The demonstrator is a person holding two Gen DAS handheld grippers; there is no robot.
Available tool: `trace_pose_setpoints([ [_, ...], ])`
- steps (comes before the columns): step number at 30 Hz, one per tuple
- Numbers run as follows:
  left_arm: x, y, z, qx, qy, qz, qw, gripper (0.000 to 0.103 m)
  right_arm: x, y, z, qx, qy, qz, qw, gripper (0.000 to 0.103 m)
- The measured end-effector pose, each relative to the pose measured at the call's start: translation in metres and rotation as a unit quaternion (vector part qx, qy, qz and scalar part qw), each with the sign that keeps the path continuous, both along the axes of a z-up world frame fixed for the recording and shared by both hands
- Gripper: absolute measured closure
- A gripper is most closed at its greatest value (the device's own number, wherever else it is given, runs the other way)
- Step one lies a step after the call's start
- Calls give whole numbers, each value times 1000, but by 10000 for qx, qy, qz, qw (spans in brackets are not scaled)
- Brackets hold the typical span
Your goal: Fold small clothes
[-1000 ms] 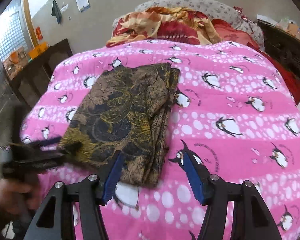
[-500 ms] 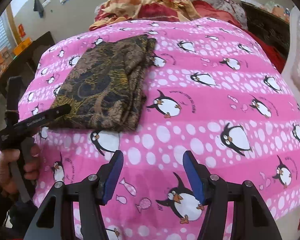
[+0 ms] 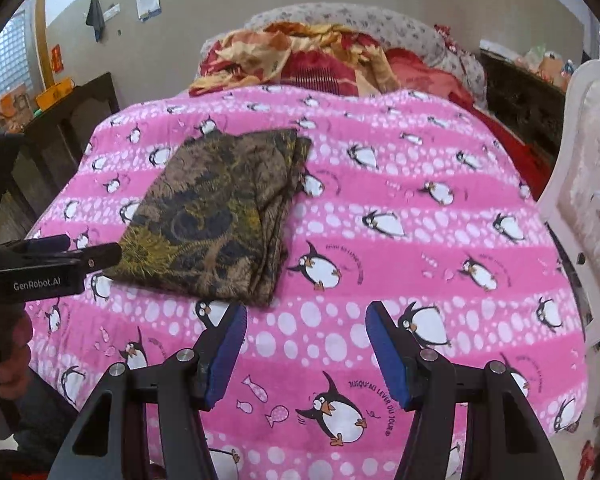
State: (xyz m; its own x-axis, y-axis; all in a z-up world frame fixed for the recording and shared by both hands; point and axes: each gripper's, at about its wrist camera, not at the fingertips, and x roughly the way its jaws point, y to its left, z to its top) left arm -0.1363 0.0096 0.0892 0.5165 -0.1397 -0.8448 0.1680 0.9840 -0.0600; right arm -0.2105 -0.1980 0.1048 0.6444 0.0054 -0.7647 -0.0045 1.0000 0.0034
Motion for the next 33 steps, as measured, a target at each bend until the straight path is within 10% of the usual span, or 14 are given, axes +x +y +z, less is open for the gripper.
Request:
trace_pose_setpoints([
  [33,-2,-6,1,83,108,7,9999,0,7,13,1,-55,142,87,9998,32],
])
